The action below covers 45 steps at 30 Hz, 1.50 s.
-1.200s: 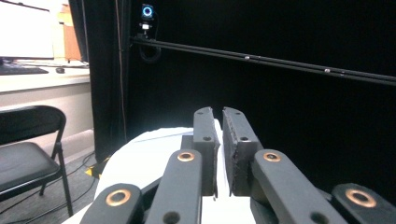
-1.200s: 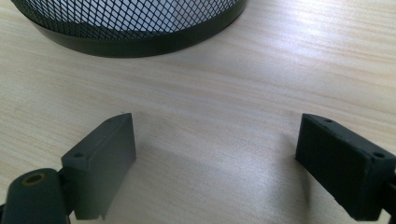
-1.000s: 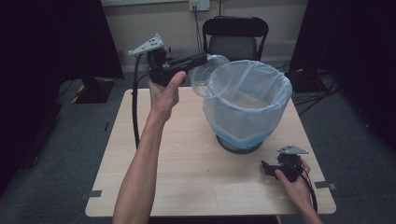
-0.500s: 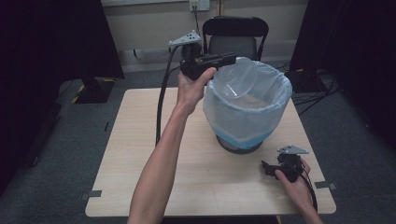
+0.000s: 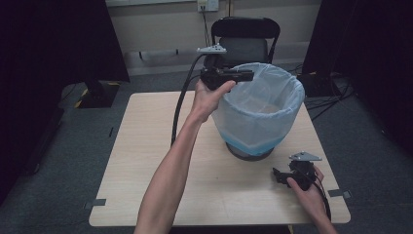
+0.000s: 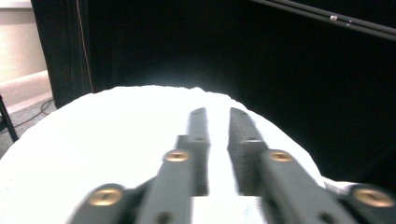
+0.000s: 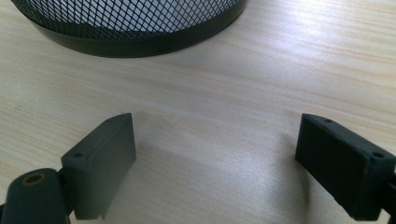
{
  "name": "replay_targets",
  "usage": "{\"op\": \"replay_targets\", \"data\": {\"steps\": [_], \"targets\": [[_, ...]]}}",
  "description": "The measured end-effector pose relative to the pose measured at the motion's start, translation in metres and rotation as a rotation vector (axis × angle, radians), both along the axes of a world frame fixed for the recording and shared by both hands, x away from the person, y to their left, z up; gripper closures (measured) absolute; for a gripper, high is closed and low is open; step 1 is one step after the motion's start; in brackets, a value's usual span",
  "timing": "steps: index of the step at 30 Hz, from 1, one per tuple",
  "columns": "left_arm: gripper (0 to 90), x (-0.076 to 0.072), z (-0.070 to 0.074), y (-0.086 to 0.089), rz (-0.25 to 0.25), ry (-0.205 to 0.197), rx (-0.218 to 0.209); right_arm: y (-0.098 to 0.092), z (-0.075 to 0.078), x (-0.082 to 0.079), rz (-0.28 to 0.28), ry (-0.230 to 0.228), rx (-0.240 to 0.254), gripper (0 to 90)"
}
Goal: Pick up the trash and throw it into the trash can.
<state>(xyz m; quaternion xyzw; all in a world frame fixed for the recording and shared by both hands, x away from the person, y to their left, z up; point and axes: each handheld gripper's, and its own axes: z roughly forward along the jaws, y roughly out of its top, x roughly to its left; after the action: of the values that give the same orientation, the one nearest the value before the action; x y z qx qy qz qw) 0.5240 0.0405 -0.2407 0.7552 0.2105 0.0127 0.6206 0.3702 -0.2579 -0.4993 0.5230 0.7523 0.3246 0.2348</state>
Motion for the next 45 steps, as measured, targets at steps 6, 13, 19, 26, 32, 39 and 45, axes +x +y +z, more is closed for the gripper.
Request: {"op": "replay_targets", "data": {"steps": [6,13,19,26,32,39,45], "targets": [[37.6,0.000,-0.003,0.000,0.053,0.003,0.015,0.000,0.000,0.000,-0.001,0.000,0.000,11.1],[15.9,-0.007,0.003,0.008,0.093,-0.048,0.045,0.000,0.000,0.000,0.000,-0.001,0.000,11.1],[15.8,-0.016,0.007,0.026,0.105,-0.073,0.034,0.000,0.000,0.000,0.000,0.000,0.000,11.1],[15.8,-0.029,0.010,0.061,0.139,-0.112,0.032,0.000,0.000,0.000,0.001,0.000,-0.001,11.1],[15.8,-0.040,0.011,0.093,0.178,-0.125,0.020,0.000,0.000,0.000,0.001,0.000,-0.001,11.1],[15.7,-0.059,0.008,0.121,0.216,-0.164,0.015,0.000,0.000,0.000,0.001,0.000,-0.001,11.1],[15.6,-0.077,-0.007,0.144,0.299,-0.181,0.064,0.000,0.000,0.000,0.000,0.001,-0.001,11.1]]}}
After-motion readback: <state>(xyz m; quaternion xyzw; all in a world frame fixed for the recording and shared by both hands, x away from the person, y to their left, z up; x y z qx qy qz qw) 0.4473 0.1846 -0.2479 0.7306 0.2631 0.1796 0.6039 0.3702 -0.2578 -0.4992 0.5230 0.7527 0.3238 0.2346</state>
